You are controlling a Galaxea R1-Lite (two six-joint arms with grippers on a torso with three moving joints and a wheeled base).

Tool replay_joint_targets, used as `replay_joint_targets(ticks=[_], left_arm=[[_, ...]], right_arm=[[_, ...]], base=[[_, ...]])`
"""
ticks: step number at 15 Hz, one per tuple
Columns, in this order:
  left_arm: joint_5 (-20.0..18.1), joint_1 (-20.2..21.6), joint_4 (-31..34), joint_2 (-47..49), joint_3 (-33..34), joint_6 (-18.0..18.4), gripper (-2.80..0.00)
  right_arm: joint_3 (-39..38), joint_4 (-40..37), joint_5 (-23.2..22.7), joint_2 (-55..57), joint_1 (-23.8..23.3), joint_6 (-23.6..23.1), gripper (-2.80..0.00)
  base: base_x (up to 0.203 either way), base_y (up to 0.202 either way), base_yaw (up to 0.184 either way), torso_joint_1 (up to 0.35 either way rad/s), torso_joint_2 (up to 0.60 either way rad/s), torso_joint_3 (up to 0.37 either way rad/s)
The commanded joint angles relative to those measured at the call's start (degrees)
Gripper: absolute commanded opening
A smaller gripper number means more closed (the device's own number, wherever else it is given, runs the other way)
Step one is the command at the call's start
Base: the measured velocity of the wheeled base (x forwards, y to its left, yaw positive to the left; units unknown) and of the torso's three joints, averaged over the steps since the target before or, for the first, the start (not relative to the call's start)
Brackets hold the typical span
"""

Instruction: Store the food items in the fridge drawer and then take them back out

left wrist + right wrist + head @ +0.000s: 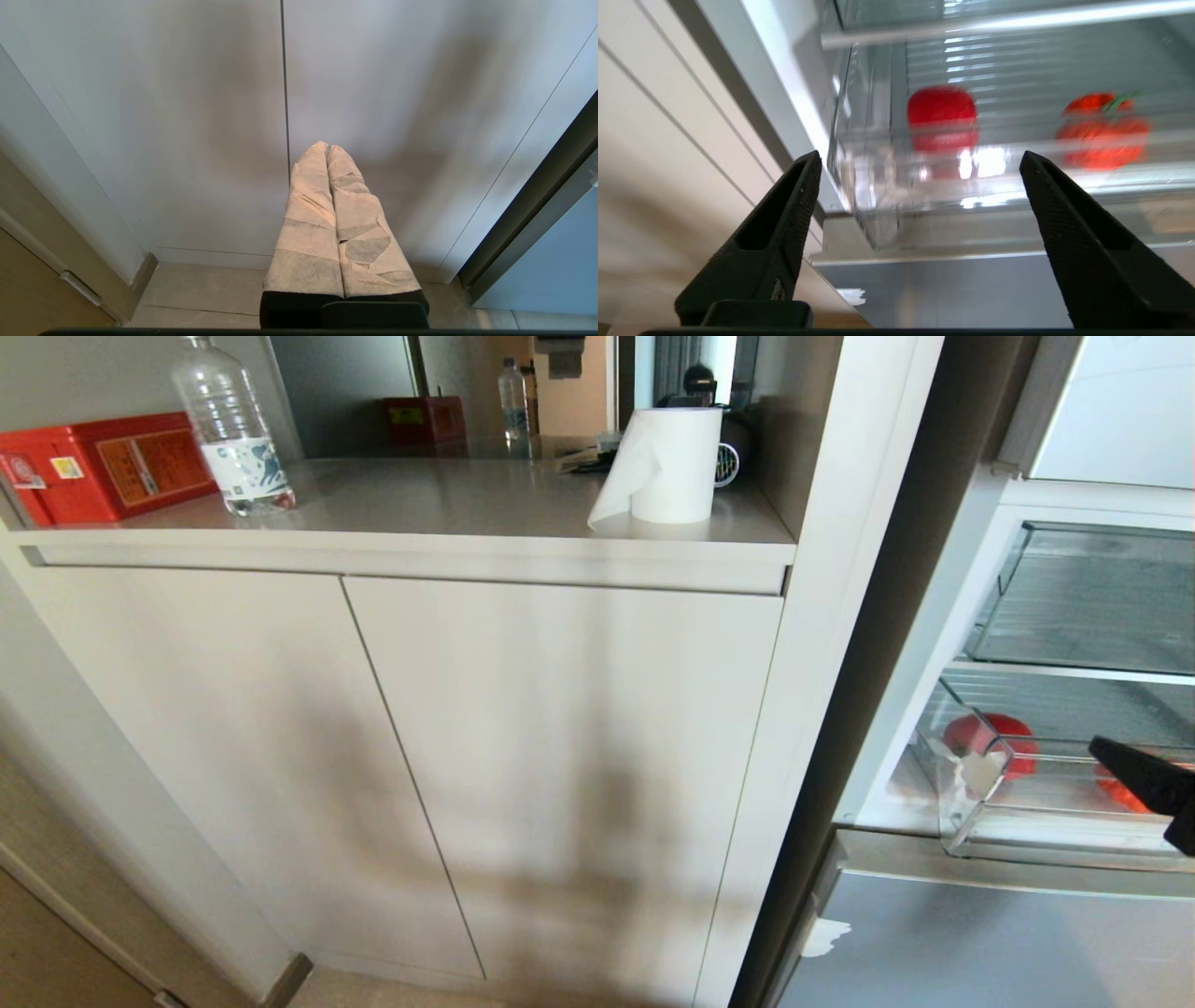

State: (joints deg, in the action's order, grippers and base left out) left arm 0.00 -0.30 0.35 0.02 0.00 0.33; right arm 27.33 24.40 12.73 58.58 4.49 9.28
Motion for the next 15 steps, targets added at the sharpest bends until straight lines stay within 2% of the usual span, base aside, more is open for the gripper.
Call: replay_joint_targets(ticks=[1,4,8,11,13,15], left_arm=[[0.0,0.0,0.0,0.0,0.0,0.0,-2.8],[0.0,0.0,0.0,0.0,0.0,0.0,-2.8],[0.0,0.0,0.0,0.0,0.0,0.0,-2.8],[0.0,0.0,0.0,0.0,0.0,0.0,-2.8],[0.0,0.0,0.0,0.0,0.0,0.0,-2.8],[0.0,0.0,0.0,0.0,0.0,0.0,-2.8]], right_arm=[[8.3,-9.0,0.2,1.9,-1.0,-0.1,0.0],[14.1,-14.4,0.5,9.8,-3.1,-2.0,0.0],[19.2,-14.0,0.0,19.7,-6.3,-2.8,0.0],[19.9,-9.2,-0.2,23.4,-6.6,-3.3,0.0],[21.1,-9.9,-0.3,25.1,-6.7,-3.5,0.0],[23.1,-14.0,-0.1,26.1,-7.3,-5.1,0.0]], base=[[0.0,0.0,0.0,0.0,0.0,0.0],[0.0,0.0,0.0,0.0,0.0,0.0],[0.0,0.0,0.0,0.0,0.0,0.0],[0.0,0.0,0.0,0.0,0.0,0.0],[0.0,0.0,0.0,0.0,0.0,0.0],[0.0,0.0,0.0,0.0,0.0,0.0]])
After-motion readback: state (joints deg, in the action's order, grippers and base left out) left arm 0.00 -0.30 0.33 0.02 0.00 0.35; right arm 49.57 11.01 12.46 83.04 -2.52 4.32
